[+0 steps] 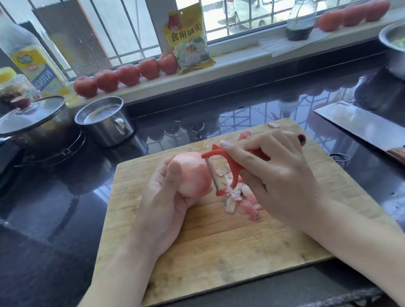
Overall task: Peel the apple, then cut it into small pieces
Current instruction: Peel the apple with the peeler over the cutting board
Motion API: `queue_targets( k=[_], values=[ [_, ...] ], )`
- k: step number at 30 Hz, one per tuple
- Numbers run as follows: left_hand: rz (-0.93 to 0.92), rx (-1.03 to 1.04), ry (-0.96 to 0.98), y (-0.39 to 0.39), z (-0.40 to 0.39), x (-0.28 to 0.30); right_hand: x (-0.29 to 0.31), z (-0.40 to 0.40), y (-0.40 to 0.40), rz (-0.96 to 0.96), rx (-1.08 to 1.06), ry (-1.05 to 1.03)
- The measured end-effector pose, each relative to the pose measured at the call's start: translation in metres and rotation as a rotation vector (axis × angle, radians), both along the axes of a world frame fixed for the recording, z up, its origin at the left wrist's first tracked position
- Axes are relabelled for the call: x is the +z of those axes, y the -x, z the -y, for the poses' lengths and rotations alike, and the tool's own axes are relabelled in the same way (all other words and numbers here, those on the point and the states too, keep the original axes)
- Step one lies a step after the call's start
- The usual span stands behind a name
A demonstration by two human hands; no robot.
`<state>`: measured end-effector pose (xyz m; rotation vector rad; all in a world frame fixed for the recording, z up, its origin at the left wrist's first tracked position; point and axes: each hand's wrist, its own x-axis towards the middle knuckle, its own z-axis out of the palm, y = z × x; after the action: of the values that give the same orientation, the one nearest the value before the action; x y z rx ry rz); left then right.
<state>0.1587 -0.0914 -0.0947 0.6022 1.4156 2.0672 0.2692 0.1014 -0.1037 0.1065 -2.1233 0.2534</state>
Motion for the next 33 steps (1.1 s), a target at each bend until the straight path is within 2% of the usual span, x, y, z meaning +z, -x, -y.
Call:
queue_targets(
  k=[4,12,16,20,23,25,28,30,33],
  values=[
    [-0.035,0.006,0.026,-0.003,-0.001,0.0,0.0,0.005,0.0,-0.007,-0.012,-0.073],
    [0.032,-0.032,-0.019,-0.001,0.004,-0.001,-0.005,-0.002,0.004,0.101,-0.109,0.021],
    [0.148,-0.078,-0.108,-0.001,0.008,0.003,-0.008,-0.02,0.008,0.24,-0.267,0.101],
    [0.253,-0.095,-0.131,-0.002,0.005,0.004,-0.007,-0.021,0.006,0.219,-0.347,0.097],
    [0.266,-0.074,-0.126,-0.001,0.005,0.003,-0.009,-0.018,0.004,0.214,-0.36,0.048],
    [0.28,-0.07,-0.133,-0.001,0.005,0.003,-0.008,-0.019,0.004,0.16,-0.35,0.057],
    [0.269,-0.062,-0.106,0.001,0.004,0.0,-0.004,-0.013,0.003,0.028,-0.207,0.063],
    [0.244,-0.063,-0.074,0.002,0.003,-0.001,-0.003,-0.003,0.002,0.004,-0.103,-0.008],
    [0.208,-0.085,-0.054,0.001,0.001,0.001,-0.003,0.006,0.0,0.026,-0.054,-0.139]
  ],
)
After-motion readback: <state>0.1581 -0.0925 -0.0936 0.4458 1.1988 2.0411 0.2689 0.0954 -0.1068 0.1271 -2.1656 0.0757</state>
